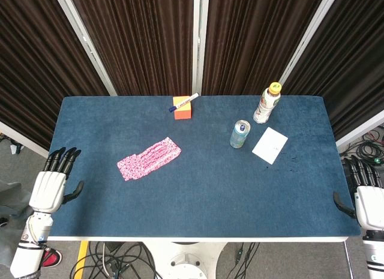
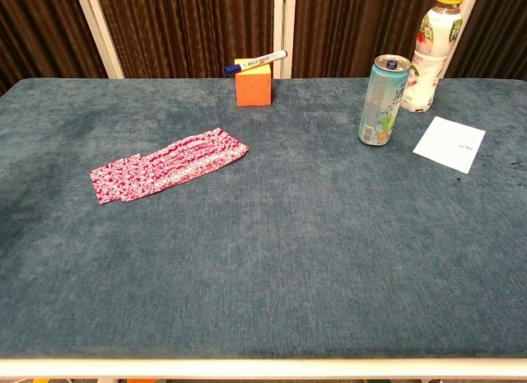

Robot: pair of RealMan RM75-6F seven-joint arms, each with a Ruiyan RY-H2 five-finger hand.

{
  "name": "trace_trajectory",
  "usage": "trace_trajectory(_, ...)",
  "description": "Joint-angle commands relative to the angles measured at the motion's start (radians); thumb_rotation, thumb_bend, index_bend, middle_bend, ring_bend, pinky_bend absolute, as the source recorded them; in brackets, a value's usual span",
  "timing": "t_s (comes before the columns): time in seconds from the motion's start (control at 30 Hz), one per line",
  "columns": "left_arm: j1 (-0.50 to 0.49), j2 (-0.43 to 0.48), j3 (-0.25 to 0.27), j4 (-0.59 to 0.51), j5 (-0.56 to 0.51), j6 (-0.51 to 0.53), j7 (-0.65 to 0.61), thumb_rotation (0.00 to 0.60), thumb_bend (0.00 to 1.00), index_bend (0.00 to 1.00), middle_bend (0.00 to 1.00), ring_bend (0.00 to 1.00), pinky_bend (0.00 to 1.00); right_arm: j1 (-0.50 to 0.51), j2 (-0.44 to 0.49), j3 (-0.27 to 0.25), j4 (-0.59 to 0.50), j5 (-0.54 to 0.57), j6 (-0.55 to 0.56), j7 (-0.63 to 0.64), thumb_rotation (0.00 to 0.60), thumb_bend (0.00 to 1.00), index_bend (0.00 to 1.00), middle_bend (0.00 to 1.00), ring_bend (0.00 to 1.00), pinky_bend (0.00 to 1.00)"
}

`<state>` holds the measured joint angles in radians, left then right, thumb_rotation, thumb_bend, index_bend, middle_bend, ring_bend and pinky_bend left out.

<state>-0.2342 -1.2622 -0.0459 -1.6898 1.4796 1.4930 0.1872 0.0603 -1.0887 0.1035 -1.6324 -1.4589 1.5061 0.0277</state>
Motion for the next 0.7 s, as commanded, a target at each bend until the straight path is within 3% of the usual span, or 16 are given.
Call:
trace_trajectory(0.03, 0.002, -0.002, 0.0, 0.001, 0.004, -0.004, -0.005, 0.599, 0.34, 0.1, 0.07, 0.0, 0.08, -0.004, 0.0, -0.001, -0.003, -0.003, 0.006, 0.0, 0.6, 0.28, 0.0, 0.0, 0.0, 0.0)
trace_trajectory(0.33, -0.022, 0.003, -0.021, -0.026, -0.009, -0.052, 0.015, 0.6, 0.35, 0.1, 0.07, 0.0, 0.09, -0.005, -0.004, 0.003, -0.007, 0.002, 0.011, -0.002, 0.6, 0.28, 0.0, 0.0, 0.0, 0.0)
trace_trajectory(0.4, -0.03, 0.0, -0.027, -0.028, -0.014, -0.064, 0.04, 0.6, 0.41, 0.09, 0.1, 0.08, 0.21, -0.003, -0.006, 0.003, -0.008, 0.004, 0.006, -0.006, 0.6, 0.28, 0.0, 0.0, 0.0, 0.0)
trace_trajectory(0.47, -0.035, -0.013, -0.031, -0.028, -0.013, -0.067, 0.057, 0.6, 0.55, 0.09, 0.28, 0.37, 0.53, -0.001, -0.005, 0.002, -0.007, 0.005, 0.001, -0.014, 0.6, 0.28, 0.0, 0.0, 0.0, 0.0)
trace_trajectory(0.5, -0.038, -0.019, -0.028, -0.028, -0.013, -0.074, 0.061, 0.6, 0.6, 0.09, 0.44, 0.56, 0.7, 0.0, -0.004, 0.002, -0.006, 0.007, -0.002, -0.018, 0.6, 0.28, 0.0, 0.0, 0.0, 0.0)
trace_trajectory(0.6, -0.057, -0.037, -0.023, -0.031, -0.019, -0.114, 0.117, 0.6, 0.7, 0.09, 0.81, 0.84, 0.89, 0.002, -0.002, 0.006, -0.007, 0.015, -0.006, -0.019, 0.6, 0.28, 0.0, 0.0, 0.0, 0.0)
trace_trajectory(0.7, -0.069, -0.04, -0.012, -0.053, -0.043, -0.16, 0.137, 0.6, 0.74, 0.09, 0.91, 0.9, 0.93, 0.002, 0.001, 0.006, -0.009, 0.016, -0.006, -0.022, 0.6, 0.28, 0.0, 0.0, 0.0, 0.0)
